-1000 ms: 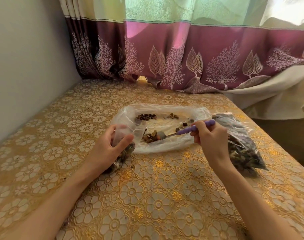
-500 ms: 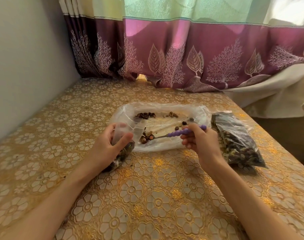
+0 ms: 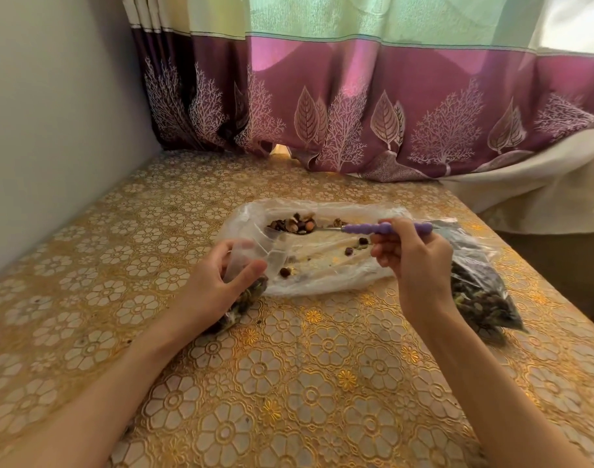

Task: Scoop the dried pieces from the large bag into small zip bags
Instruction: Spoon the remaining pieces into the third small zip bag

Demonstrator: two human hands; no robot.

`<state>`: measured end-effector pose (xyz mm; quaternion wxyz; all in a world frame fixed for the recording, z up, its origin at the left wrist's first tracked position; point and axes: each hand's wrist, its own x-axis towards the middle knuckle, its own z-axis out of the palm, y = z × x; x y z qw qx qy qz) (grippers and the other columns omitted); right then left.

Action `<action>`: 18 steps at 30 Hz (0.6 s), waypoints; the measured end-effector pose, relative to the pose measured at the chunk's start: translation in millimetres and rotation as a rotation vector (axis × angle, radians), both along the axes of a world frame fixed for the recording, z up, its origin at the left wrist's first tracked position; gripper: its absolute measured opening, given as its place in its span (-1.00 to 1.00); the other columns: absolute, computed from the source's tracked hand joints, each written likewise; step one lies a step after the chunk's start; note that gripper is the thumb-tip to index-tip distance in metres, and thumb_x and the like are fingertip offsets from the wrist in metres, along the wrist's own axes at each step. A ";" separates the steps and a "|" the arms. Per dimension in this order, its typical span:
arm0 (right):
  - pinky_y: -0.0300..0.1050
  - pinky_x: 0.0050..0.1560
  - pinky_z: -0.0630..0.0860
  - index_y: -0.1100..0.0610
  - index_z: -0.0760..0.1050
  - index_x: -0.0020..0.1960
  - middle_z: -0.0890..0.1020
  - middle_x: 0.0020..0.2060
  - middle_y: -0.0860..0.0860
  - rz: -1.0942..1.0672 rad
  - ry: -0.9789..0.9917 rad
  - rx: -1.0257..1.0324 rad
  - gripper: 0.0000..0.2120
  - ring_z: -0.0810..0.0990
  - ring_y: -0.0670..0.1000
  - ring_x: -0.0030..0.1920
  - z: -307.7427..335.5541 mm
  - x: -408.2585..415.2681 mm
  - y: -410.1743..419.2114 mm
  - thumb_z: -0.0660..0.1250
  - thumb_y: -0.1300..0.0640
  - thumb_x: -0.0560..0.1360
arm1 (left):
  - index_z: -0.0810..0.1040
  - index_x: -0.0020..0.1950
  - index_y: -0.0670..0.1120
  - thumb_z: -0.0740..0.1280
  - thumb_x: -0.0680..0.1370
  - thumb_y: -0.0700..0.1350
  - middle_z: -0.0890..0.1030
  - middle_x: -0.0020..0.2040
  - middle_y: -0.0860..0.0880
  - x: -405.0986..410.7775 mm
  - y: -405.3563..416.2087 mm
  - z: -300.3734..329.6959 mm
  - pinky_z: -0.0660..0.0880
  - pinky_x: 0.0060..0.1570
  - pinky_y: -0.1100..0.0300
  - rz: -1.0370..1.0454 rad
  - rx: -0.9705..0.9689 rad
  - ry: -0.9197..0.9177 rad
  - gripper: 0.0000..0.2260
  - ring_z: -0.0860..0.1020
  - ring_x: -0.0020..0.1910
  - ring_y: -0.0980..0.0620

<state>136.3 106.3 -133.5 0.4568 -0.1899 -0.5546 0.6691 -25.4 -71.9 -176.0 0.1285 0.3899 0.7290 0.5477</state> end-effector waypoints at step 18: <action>-0.22 -0.32 0.51 0.24 0.53 -0.05 0.67 -0.30 0.00 0.334 0.021 0.337 -0.85 0.57 -0.01 -0.32 1.1 -1.2 -21.6 0.18 0.33 0.53 | 0.39 0.01 0.25 0.26 0.07 0.55 0.58 -0.10 0.21 10.0 1.2 8.7 0.48 -0.28 0.46 0.032 0.069 -0.001 -0.37 0.58 -0.16 0.36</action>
